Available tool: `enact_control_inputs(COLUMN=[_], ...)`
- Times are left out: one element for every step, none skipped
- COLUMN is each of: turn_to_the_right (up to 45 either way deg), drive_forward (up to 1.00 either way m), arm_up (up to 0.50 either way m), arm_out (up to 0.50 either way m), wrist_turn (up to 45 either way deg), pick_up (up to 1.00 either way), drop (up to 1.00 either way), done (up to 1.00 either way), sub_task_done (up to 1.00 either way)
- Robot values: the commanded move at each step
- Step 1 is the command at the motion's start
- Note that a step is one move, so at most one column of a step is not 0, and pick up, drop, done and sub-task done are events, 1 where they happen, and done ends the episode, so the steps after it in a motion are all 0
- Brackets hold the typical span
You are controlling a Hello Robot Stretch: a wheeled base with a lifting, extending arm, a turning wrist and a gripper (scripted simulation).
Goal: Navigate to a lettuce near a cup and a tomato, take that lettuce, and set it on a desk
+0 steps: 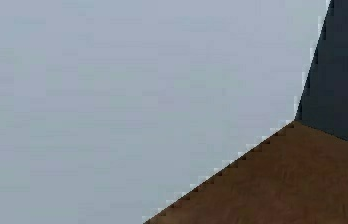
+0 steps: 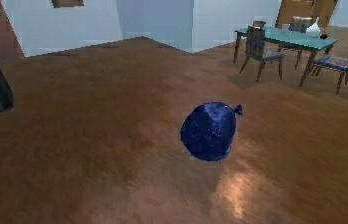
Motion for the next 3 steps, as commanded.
enact_control_inputs(turn_to_the_right=[45.0, 6.0, 0.0], drive_forward=[0.0, 0.0, 0.35], arm_up=[0.0, 0.0, 0.0], arm_out=[0.0, 0.0, 0.0], wrist_turn=[0.0, 0.0, 0.0], pick_up=[0.0, 0.0, 0.0], drop=[0.0, 0.0, 0.0], done=[0.0, 0.0, 0.0], sub_task_done=[0.0, 0.0, 0.0])
